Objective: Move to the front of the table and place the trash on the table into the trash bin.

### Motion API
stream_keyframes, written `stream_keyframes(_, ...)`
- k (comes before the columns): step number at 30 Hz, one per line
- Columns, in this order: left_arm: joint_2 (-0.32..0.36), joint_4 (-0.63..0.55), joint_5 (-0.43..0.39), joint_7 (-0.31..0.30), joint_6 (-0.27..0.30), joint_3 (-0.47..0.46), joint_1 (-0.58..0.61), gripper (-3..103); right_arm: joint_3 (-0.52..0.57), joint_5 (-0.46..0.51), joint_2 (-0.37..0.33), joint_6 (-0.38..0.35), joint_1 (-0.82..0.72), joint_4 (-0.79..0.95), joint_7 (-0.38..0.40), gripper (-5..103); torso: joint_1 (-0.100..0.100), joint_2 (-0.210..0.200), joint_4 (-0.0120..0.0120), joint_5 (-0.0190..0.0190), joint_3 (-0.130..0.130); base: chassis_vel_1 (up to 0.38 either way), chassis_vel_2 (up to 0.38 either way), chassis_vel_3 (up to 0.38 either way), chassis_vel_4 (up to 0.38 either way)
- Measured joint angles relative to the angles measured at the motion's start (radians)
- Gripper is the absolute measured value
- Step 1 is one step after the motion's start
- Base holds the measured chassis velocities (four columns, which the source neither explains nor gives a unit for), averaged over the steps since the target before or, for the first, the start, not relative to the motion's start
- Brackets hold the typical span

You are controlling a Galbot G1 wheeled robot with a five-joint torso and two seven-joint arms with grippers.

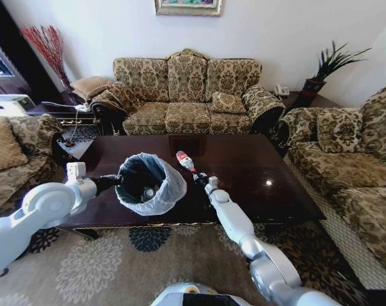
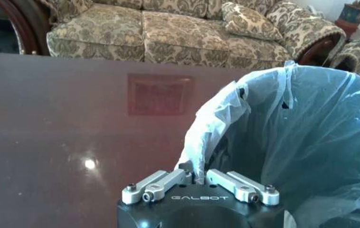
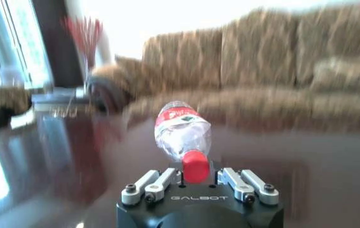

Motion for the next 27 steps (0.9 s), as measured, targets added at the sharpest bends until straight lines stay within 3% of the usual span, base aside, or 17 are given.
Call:
stream_keyframes(2, 0.004, 0.002, -0.005, 0.000, 0.001, -0.001, 0.001, 0, 0.002, 0.001, -0.009, 0.005, -0.015, 0.056, 0.009, 20, 0.000, 0.000, 0.0000, -0.0001, 0.000, 0.000, 0.000, 0.000, 0.000)
stream_keyframes(5, 0.037, 0.023, -0.021, -0.003, 0.005, -0.005, 0.001, 0, -0.002, 0.027, -0.055, 0.026, -0.089, 0.327, 0.020, 20, 0.000, 0.000, 0.0003, -0.0001, 0.000, 0.000, 0.000, 0.000, 0.000)
stream_keyframes(6, 0.037, 0.023, -0.021, -0.003, 0.005, -0.005, 0.001, 0, -0.002, 0.027, -0.055, 0.026, -0.089, 0.327, 0.020, 20, 0.000, 0.000, 0.0003, -0.0001, 0.000, 0.000, 0.000, 0.000, 0.000)
stream_keyframes(8, 0.074, 0.046, -0.040, -0.005, 0.005, -0.007, -0.009, 0, -0.019, 0.077, -0.102, 0.030, -0.155, 0.544, 0.012, 20, 0.000, 0.000, 0.0003, 0.0002, 0.000, 0.000, 0.000, 0.000, 0.000)
stream_keyframes(9, 0.074, 0.046, -0.040, -0.005, 0.005, -0.007, -0.009, 0, -0.019, 0.077, -0.102, 0.030, -0.155, 0.544, 0.012, 20, 0.000, 0.000, 0.0003, 0.0002, 0.000, 0.000, 0.000, 0.000, 0.000)
stream_keyframes(12, 0.121, 0.090, -0.047, -0.005, 0.000, -0.013, -0.015, 0, -0.045, 0.162, -0.202, 0.007, -0.290, 0.863, 0.000, 20, 0.000, 0.000, 0.0001, 0.0003, 0.000, 0.000, 0.000, 0.000, 0.000)
stream_keyframes(13, 0.121, 0.090, -0.047, -0.005, 0.000, -0.013, -0.015, 0, -0.045, 0.162, -0.202, 0.007, -0.290, 0.863, 0.000, 20, 0.000, 0.000, 0.0001, 0.0003, 0.000, 0.000, 0.000, 0.000, 0.000)
stream_keyframes(16, 0.139, 0.128, -0.026, -0.002, -0.014, -0.016, -0.021, 0, -0.055, 0.272, -0.327, -0.041, -0.440, 1.124, -0.029, 20, 0.000, 0.000, -0.0002, 0.0001, 0.000, 0.000, 0.000, 0.000, 0.000)
stream_keyframes(17, 0.139, 0.128, -0.026, -0.002, -0.014, -0.016, -0.021, 0, -0.055, 0.272, -0.327, -0.041, -0.440, 1.124, -0.029, 20, 0.000, 0.000, -0.0002, 0.0001, 0.000, 0.000, 0.000, 0.000, 0.000)
stream_keyframes(19, 0.141, 0.146, 0.036, -0.003, -0.038, -0.011, -0.024, 0, -0.054, 0.316, -0.393, -0.072, -0.506, 1.226, -0.043, 20, 0.000, 0.000, -0.0001, 0.0000, 0.000, 0.000, 0.000, 0.000, 0.000)
stream_keyframes(22, 0.141, 0.160, 0.099, -0.004, -0.062, -0.004, -0.026, 0, -0.055, 0.347, -0.434, -0.106, -0.538, 1.284, -0.039, 20, 0.000, 0.000, 0.0001, 0.0001, 0.000, 0.000, 0.000, 0.000, 0.000)
stream_keyframes(24, 0.142, 0.176, 0.194, -0.006, -0.094, 0.004, -0.031, 0, -0.063, 0.423, -0.491, -0.208, -0.555, 1.366, 0.004, 20, 0.000, 0.000, 0.0001, -0.0001, 0.000, 0.000, 0.000, 0.000, 0.000)
stream_keyframes(25, 0.142, 0.176, 0.194, -0.006, -0.094, 0.004, -0.031, 0, -0.063, 0.423, -0.491, -0.208, -0.555, 1.366, 0.004, 20, 0.000, 0.000, 0.0001, -0.0001, 0.000, 0.000, 0.000, 0.000, 0.000)
stream_keyframes(27, 0.140, 0.183, 0.269, -0.007, -0.110, 0.005, -0.031, 0, -0.070, 0.464, -0.532, -0.303, -0.543, 1.410, 0.051, 20, 0.000, 0.000, 0.0004, 0.0003, 0.000, 0.000, 0.000, 0.000, 0.000)
